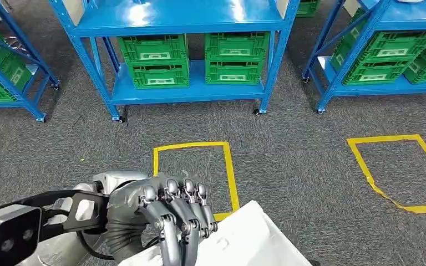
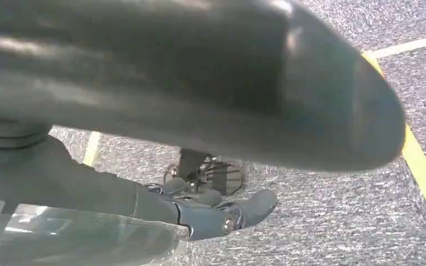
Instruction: Take the parts from the cabinet and place them on the table.
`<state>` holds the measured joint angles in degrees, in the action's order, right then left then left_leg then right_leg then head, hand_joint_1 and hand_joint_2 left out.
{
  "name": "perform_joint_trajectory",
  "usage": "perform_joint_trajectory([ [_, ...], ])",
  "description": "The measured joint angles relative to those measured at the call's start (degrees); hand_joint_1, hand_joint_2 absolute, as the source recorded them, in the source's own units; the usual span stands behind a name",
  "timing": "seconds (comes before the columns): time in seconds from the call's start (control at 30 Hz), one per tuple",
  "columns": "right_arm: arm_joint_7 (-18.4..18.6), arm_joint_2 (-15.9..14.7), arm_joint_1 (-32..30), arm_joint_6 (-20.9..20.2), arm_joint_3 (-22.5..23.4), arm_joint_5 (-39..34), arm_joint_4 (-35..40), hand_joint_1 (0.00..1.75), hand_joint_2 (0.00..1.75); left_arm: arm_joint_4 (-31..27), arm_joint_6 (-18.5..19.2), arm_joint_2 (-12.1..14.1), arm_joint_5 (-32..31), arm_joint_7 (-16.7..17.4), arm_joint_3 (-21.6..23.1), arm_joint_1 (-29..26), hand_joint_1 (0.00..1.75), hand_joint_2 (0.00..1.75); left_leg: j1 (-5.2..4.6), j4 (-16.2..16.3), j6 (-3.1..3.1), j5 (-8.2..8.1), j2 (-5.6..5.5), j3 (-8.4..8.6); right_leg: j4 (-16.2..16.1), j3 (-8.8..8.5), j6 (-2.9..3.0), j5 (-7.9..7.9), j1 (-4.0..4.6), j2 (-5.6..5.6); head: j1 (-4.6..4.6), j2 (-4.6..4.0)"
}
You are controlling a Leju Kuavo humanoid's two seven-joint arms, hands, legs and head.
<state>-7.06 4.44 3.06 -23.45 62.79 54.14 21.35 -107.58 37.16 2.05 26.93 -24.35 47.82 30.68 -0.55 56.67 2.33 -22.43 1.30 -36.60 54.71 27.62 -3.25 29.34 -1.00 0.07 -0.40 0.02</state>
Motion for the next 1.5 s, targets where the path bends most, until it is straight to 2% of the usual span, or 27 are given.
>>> perform_joint_trajectory([
  [0.1, 0.8, 0.2, -0.4, -0.4, -0.1, -0.2, 0.0, 0.0, 0.0, 0.1, 0.0, -0.1, -0.2, 0.0, -0.1, -0.1, 1.73, 1.75, 0.18, -0.2, -0.79, 1.49, 0.02, -0.38, 0.5, 0.97, 0.82, -0.63, 0.21, 0.06, 0.07, 0.0],
  [0.13, 1.1, 0.5, -0.6, -0.4, -0.1, -0.4, 0.0, 0.0, 0.0, 0.1, 0.0, 0.0, -0.6, 0.0, -0.2, -0.2, 1.73, 1.75, 0.25, 0.0, -1.14, 0.96, -0.23, -0.87, 0.3, 1.18, 1.56, -1.16, -0.7, -0.06, 0.18, 0.0],
  [0.2, 1.6, 0.7, -0.6, -0.4, -0.1, -0.7, 0.0, 0.0, 0.0, 0.1, 0.0, 0.0, -1.1, 0.0, -0.3, -0.3, 1.73, 1.75, 0.61, 5.0, -1.95, -5.04, -0.84, -2.28, 0.4, 2.27, 2.79, -2.06, -0.53, -0.19, -0.28, 0.0],
  [0.27, 1.7, 1.1, -0.6, -0.3, -0.2, -0.9, 0.1, 0.0, 0.0, 0.1, -0.2, 0.1, -1.2, 0.0, -0.3, -0.7, 1.73, 1.75, 0.84, 14.4, -2.34, -10.8, -0.89, -4.58, 0.6, 3.51, 2.93, -3.03, -0.35, -0.18, -0.33, 0.0],
  [0.33, 2.0, 1.4, -0.8, -0.3, -0.1, -1.0, 0.2, 0.0, 0.0, 0.2, -0.3, 0.3, -1.6, 0.0, -0.4, -1.0, 1.73, 1.75, 0.85, 19.1, -2.41, -11.28, -0.97, -4.75, 1.1, 4.87, 2.85, -3.83, -0.31, -0.18, -0.33, 0.0],
  [0.37, 2.3, 1.7, -0.8, -0.3, -0.2, -1.0, 0.3, 0.0, 0.0, 0.2, -0.3, 0.4, -1.8, -0.1, -0.4, -1.1, 1.73, 1.75, 0.88, 17.9, -2.33, -9.14, -1.01, -3.04, 1.5, 5.81, 2.72, -4.18, -0.31, -0.33, -0.3, 0.0],
  [0.43, 3.6, 2.4, -1.1, -1.0, -0.2, -1.0, 1.5, 0.0, 0.0, 0.2, -0.3, 0.5, -2.1, -0.5, -0.5, -1.1, 1.73, 1.75, 0.89, 9.2, -2.03, -5.44, -0.8, 3.71, 2.2, 7.15, 2.49, -4.84, -0.3, -0.45, -0.35, 0.0],
  [0.5, 4.5, 3.1, -1.4, -1.4, -0.3, -1.0, 2.2, 0.0, 0.0, 0.2, -0.3, 0.5, -2.3, -0.7, -0.6, -1.1, 1.73, 1.75, 0.27, 0.6, -1.42, -8.1, 0.39, 9.25, 2.4, 7.45, 1.66, -5.42, 0.07, -0.55, -0.3, 0.0],
  [0.63, 5.7, 4.2, -2.3, -3.3, -0.6, -0.7, 2.9, 0.0, 0.0, 0.2, -1.1, 0.4, -3.6, -0.9, -0.7, -1.4, 1.73, 1.75, -0.29, -0.9, -0.02, -6.82, -0.27, 8.56, 1.5, 7.79, 0.12, -7.4, -0.07, -1.22, -0.24, 0.0],
  [0.7, 11.9, 6.8, -9.5, -16.1, -3.3, -8.3, 15.3, 0.0, 0.0, 0.1, -1.6, 0.6, -5.0, -1.4, -1.3, -1.9, 1.73, 1.75, 0.26, -1.4, 1.46, -5.29, -0.28, 7.52, 5.4, 9.33, 1.44, -2.14, -0.21, -0.79, -0.07, 0.0],
  [0.77, 28.1, 10.1, -20.9, -27.1, -9.7, -23.9, 35.3, 0.0, 0.0, 0.1, -0.6, 1.1, -5.4, -1.7, -2.2, -2.9, 1.73, 1.75, -0.05, -1.2, 1.64, -4.15, -1.65, 6.05, 14.2, 11.27, 2.32, 4.2, -0.39, -0.6, 0.31, 0.0],
  [0.83, 44.5, 11.0, -27.9, -27.5, -14.7, -43.9, 48.4, 0.0, 0.0, 0.2, 0.0, 1.4, -5.4, -1.7, -2.6, -3.6, 1.73, 1.75, -0.26, -1.0, 1.41, -2.9, -1.51, 4.11, 21.4, 12.81, 1.4, 6.08, -0.21, -0.08, 0.37, 0.0],
  [0.87, 48.2, 11.1, -29.7, -26.9, -16.4, -51.8, 53.3, 0.0, 0.0, 0.2, 0.0, 1.4, -5.5, -1.7, -2.6, -3.7, 1.73, 1.75, -0.25, -0.7, 1.29, -2.3, -0.82, 3.06, 21.2, 11.84, 0.47, 4.61, -0.19, -0.11, 0.35, 0.0],
  [0.93, 46.9, 12.2, -32.6, -26.3, -19.4, -58.9, 61.2, 0.0, 0.0, 0.2, 0.0, 1.4, -5.6, -1.7, -2.7, -3.8, 1.73, 1.75, -0.2, -0.1, 1.05, -1.37, -0.01, 1.2, 14.8, 6.52, -0.87, 0.38, -0.31, -0.12, 0.33, 0.0],
  [0.97, 45.6, 12.5, -33.7, -25.9, -20.4, -58.1, 63.9, 0.0, 0.0, 0.2, 0.0, 1.4, -5.7, -1.7, -2.7, -3.8, 1.73, 1.75, -0.19, 0.2, 0.84, -0.83, 0.04, 0.45, 9.4, 2.48, -0.72, 0.02, -0.34, -0.12, 0.31, 0.0],
  [1.0, 44.6, 13.1, -34.2, -25.7, -21.7, -54.3, 66.9, 0.0, 0.0, 0.1, 0.0, 1.4, -5.8, -1.7, -2.7, -3.8, 1.73, 1.75, -0.51, 0.7, 0.54, -0.47, 0.02, -0.03, 3.3, -2.49, -0.09, 1.45, -0.1, -0.14, 0.35, 0.0],
  [1.03, 44.4, 13.4, -34.7, -25.5, -22.6, -50.7, 69.1, 0.0, 0.0, 0.1, 0.0, 1.4, -5.9, -1.7, -2.7, -3.7, 1.73, 1.75, -0.51, 0.9, 0.27, 0.12, 0.26, -0.4, -1.0, -4.15, 0.7, 3.04, -0.01, -0.12, 0.15, 0.0],
  [1.13, 44.0, 14.2, -36.5, -25.2, -23.9, -48.3, 73.2, 0.0, 0.0, 0.1, 0.0, 1.4, -5.9, -1.6, -2.8, -3.8, 1.73, 1.75, -0.29, 0.4, -0.7, 2.02, 0.19, -0.8, -0.1, -2.38, 1.91, 1.9, 0.4, -0.19, 0.26, 0.0],
  [1.17, 43.9, 14.4, -36.8, -25.1, -24.3, -48.1, 74.2, 0.0, 0.0, 0.1, 0.0, 1.5, -5.9, -1.6, -2.8, -3.8, 1.73, 1.75, 0.07, 0.8, -1.13, 1.12, -0.18, -1.3, -0.2, -1.66, 2.53, 0.97, -0.42, -0.43, 0.33, 0.0],
  [1.2, 43.8, 14.5, -36.9, -25.0, -24.5, -48.0, 74.8, 0.0, 0.0, 0.1, 0.0, 1.6, -5.9, -1.6, -2.9, -3.8, 1.73, 1.75, 0.18, 2.2, -1.56, -1.85, -0.61, -1.91, -0.2, -1.06, 2.94, 0.38, -0.24, -0.49, 0.2, 0.0],
  [1.27, 43.7, 15.0, -37.4, -25.0, -25.2, -48.0, 76.4, 0.0, 0.0, 0.1, 0.0, 1.7, -5.9, -1.6, -3.0, -3.9, 1.73, 1.75, 0.61, 10.3, -2.31, -10.09, -0.86, -3.66, -0.1, 0.62, 3.35, -1.19, -0.17, -0.57, 0.11, 0.0],
  [1.3, 43.6, 15.1, -37.6, -25.0, -25.5, -47.8, 76.9, 0.0, 0.0, 0.1, 0.0, 1.8, -5.9, -1.6, -3.0, -3.9, 1.73, 1.75, 0.76, 14.7, -2.58, -12.21, -0.89, -4.33, 0.0, 1.53, 3.3, -2.01, -0.14, -0.56, 0.09, 0.0],
  [1.33, 43.5, 15.1, -37.6, -25.0, -25.6, -47.6, 77.1, 0.0, 0.0, 0.1, 0.0, 1.9, -5.9, -1.6, -3.0, -3.9, 1.73, 1.75, 0.88, 18.1, -2.71, -12.19, -0.92, -4.47, 0.2, 2.4, 3.22, -2.83, -0.15, -0.57, 0.07, 0.0],
  [1.37, 43.2, 15.2, -37.7, -25.1, -25.6, -47.0, 77.2, 0.0, 0.0, 0.1, -0.1, 1.9, -5.9, -1.6, -2.9, -3.9, 1.73, 1.75, 1.04, 19.2, -2.75, -10.12, -0.98, -3.71, 0.6, 3.65, 3.04, -3.55, -0.18, -0.56, 0.09, 0.0],
  [1.43, 42.2, 15.3, -37.8, -25.4, -25.5, -45.7, 77.2, 0.0, 0.0, 0.1, -0.4, 2.0, -5.9, -1.6, -2.9, -3.9, 1.73, 1.75, 1.3, 15.4, -2.69, -5.35, -1.05, 0.72, 1.5, 6.03, 2.65, -4.65, -0.26, -0.53, 0.07, 0.0],
  [1.47, 41.9, 15.3, -37.8, -25.9, -25.3, -45.2, 77.2, 0.0, 0.0, 0.1, -0.7, 2.0, -5.9, -1.6, -2.8, -3.8, 1.73, 1.75, 1.36, 10.8, -2.62, -5.03, -1.1, 4.49, 1.9, 6.96, 2.38, -5.13, -0.32, -0.48, 0.05, 0.0],
  [1.5, 41.5, 15.4, -37.8, -26.4, -25.1, -45.0, 77.2, 0.0, 0.0, 0.1, -0.8, 2.0, -5.8, -1.5, -2.8, -3.7, 1.73, 1.75, 1.25, 4.1, -2.43, -7.93, -1.34, 9.52, 2.3, 7.48, 2.08, -5.63, -0.18, -0.42, 0.02, 0.02],
])
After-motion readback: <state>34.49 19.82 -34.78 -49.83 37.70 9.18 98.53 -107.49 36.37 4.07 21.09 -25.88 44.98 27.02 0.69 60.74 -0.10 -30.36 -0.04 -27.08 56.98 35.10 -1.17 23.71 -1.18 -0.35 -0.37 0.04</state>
